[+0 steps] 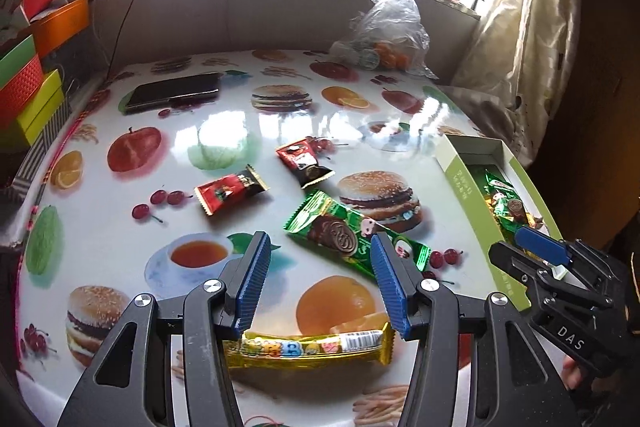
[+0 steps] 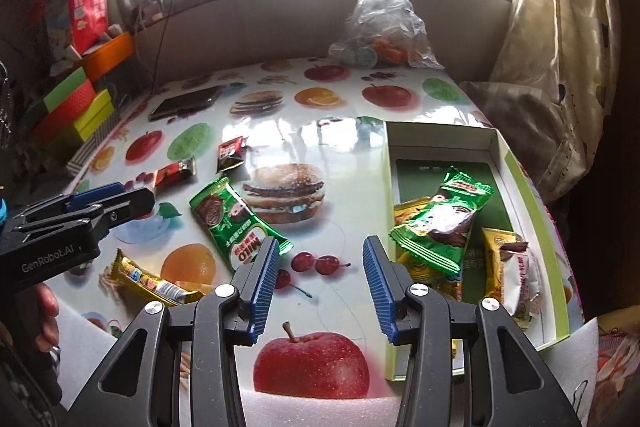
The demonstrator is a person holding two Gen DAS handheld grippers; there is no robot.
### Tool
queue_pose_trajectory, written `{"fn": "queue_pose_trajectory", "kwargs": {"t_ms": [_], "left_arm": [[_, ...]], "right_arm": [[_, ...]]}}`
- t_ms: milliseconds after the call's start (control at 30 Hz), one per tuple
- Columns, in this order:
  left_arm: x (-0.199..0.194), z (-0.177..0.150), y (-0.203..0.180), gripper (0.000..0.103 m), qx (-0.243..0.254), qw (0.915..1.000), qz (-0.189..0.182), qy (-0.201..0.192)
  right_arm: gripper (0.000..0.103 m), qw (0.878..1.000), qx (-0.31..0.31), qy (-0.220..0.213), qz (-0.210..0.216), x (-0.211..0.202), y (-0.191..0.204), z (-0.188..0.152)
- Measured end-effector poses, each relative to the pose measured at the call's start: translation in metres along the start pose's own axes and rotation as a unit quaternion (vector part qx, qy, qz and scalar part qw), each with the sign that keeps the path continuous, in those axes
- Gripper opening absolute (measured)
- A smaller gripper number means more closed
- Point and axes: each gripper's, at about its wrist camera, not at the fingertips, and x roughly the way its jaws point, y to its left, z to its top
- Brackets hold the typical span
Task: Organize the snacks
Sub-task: 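Move both open grippers over the loose snacks beside the box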
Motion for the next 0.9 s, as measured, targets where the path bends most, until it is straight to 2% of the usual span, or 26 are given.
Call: {"fn": "queue_pose_trajectory", "kwargs": {"t_ms": [233,333,600,900], "left_arm": [[-0.002,-0.004,0.036,0.053,-0.031,0.9993,0.019,-0.001],[0.000,-0.007,0.047,0.053,-0.040,0.9989,0.025,0.002],[0.007,-0.011,0.065,0.053,-0.053,0.9982,0.026,0.013],[0.017,-0.012,0.081,0.053,-0.065,0.9973,0.025,0.022]], "right_arm": [[0.044,0.999,-0.023,0.027,0.025,0.027,0.020,0.003],[0.054,0.998,-0.032,0.036,0.039,0.039,0.029,0.006],[0.055,0.993,-0.066,0.066,0.068,0.076,0.050,0.009],[0.060,0.990,-0.105,0.076,0.058,0.100,0.063,0.013]]}}
